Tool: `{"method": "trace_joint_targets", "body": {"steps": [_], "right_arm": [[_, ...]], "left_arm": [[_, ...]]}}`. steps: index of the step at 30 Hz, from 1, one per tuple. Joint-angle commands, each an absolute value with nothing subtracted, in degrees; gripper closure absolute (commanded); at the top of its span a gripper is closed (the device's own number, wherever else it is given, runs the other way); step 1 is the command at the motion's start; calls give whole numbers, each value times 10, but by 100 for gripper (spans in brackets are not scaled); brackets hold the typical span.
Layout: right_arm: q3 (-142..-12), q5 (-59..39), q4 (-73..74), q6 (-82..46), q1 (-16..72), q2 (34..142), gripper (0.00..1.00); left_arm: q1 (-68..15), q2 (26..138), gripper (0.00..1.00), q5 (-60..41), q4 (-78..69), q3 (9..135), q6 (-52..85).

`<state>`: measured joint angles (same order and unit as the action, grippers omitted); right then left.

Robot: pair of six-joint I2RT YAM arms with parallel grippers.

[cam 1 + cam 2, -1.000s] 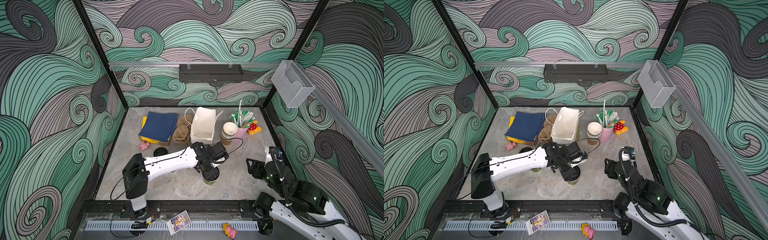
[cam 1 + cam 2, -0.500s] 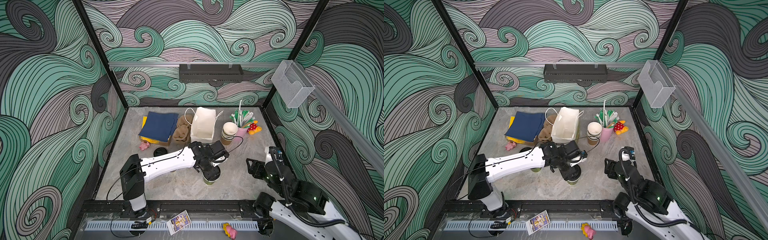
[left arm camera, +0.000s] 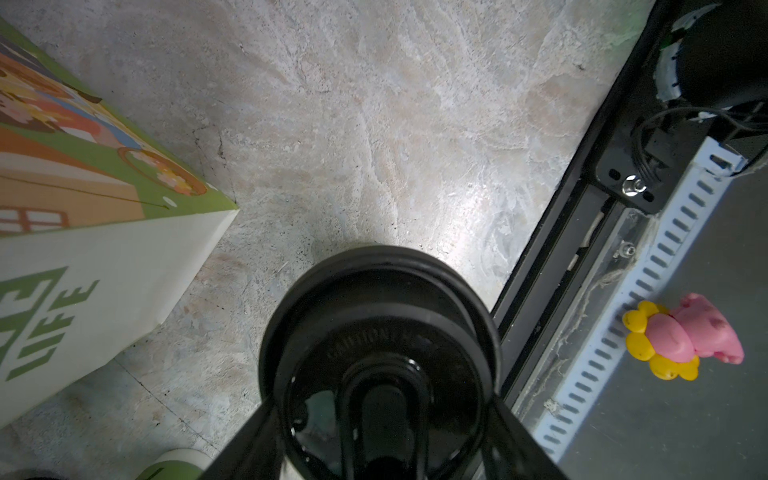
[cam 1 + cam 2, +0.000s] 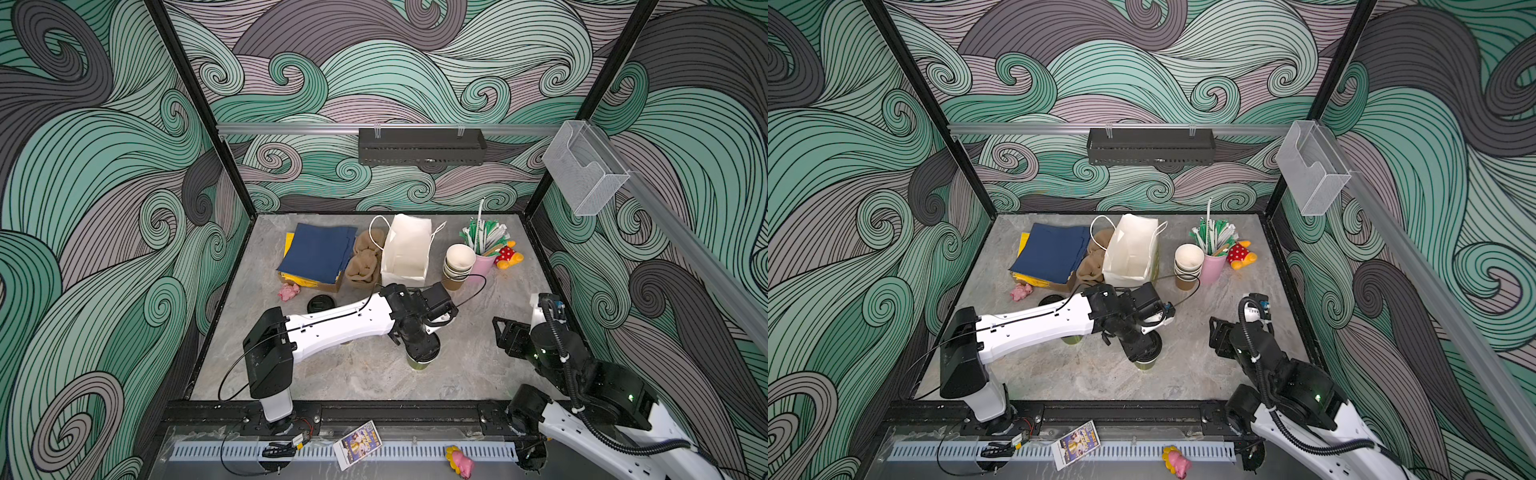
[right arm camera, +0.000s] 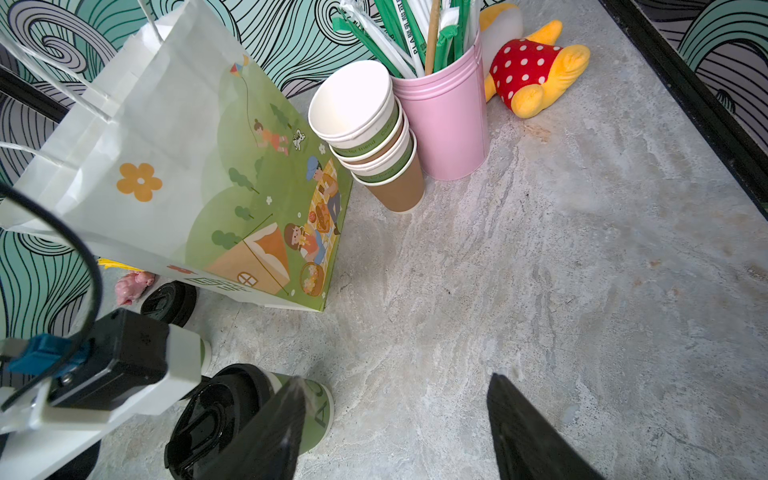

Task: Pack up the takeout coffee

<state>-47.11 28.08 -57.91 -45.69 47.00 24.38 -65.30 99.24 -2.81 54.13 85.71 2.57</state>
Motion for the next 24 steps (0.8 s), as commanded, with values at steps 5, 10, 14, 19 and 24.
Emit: {"method": "trace_joint_targets", "body": {"steps": [5, 10, 14, 19, 24], "right_arm": [[-464, 282, -585, -464, 468, 240, 30], [-464, 281, -585, -464, 469, 240, 30], [-465, 281, -586, -464, 468, 241, 30], [-465, 281, -586, -464, 468, 243, 30], [-466, 282, -586, -464, 468, 245, 30]], "left_arm": [[-651, 999, 37, -28, 535, 847, 27], [-651, 1002, 37, -29, 538, 846, 27], [-651, 999, 37, -32, 533, 841, 27], [-651, 1000, 36, -49, 530, 838, 24], [-651, 1002, 36, -55, 528, 839, 22]]}}
